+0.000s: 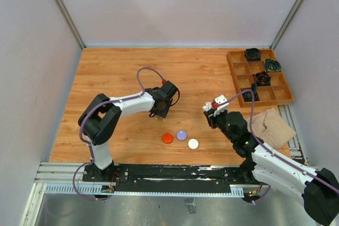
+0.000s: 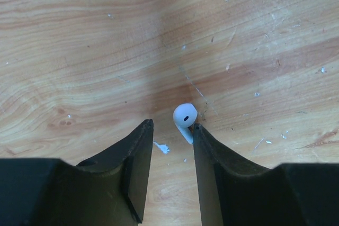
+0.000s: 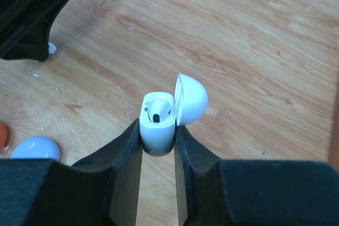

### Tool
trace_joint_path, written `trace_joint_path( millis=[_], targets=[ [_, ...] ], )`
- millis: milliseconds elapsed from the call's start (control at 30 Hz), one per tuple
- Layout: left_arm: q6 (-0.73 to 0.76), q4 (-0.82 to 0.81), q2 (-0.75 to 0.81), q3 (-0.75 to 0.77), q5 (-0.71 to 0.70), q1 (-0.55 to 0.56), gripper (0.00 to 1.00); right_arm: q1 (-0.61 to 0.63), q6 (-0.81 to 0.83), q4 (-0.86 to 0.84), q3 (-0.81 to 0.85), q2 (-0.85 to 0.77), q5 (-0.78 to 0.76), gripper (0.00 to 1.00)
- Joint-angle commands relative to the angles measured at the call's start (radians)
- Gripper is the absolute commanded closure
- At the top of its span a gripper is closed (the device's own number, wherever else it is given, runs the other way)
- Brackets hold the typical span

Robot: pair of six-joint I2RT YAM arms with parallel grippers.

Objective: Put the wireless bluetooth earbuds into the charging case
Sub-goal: Move the earbud to the center of the board, then pick up the earbud from the center of the board.

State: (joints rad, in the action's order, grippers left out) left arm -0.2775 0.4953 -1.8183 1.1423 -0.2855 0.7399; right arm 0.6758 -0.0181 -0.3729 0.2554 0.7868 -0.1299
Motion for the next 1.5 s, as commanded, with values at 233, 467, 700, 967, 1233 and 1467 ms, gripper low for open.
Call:
trace_joint_path(
  millis=[233,467,700,967,1233,1467],
  targets=[
    [-0.032,0.076,0.047,-0.014,-0.023,-0.013,0.58,-0.013,0.01,0.005,0.052,0.002,-0.001,0.93],
    [-0.034,0.088,0.055,0.041,0.028,-0.019,0.58,-0.013,0.011,0.008,0.058,0.004,0.01,0.92],
    [-0.011,0.105,-0.014,0.118,0.074,-0.019,0.58,-0.013,0.005,0.009,0.059,0.009,0.017,0.93],
    [0.019,0.139,-0.073,0.18,0.119,-0.024,0.63,-0.012,0.002,0.008,0.059,0.005,0.022,0.92],
    [0.029,0.159,-0.093,0.185,0.131,-0.048,0.64,-0.013,0.0,0.008,0.059,0.002,0.024,0.93],
    [0.034,0.172,-0.091,0.178,0.15,-0.051,0.61,-0.012,-0.002,0.004,0.059,0.009,0.03,0.93]
  ],
)
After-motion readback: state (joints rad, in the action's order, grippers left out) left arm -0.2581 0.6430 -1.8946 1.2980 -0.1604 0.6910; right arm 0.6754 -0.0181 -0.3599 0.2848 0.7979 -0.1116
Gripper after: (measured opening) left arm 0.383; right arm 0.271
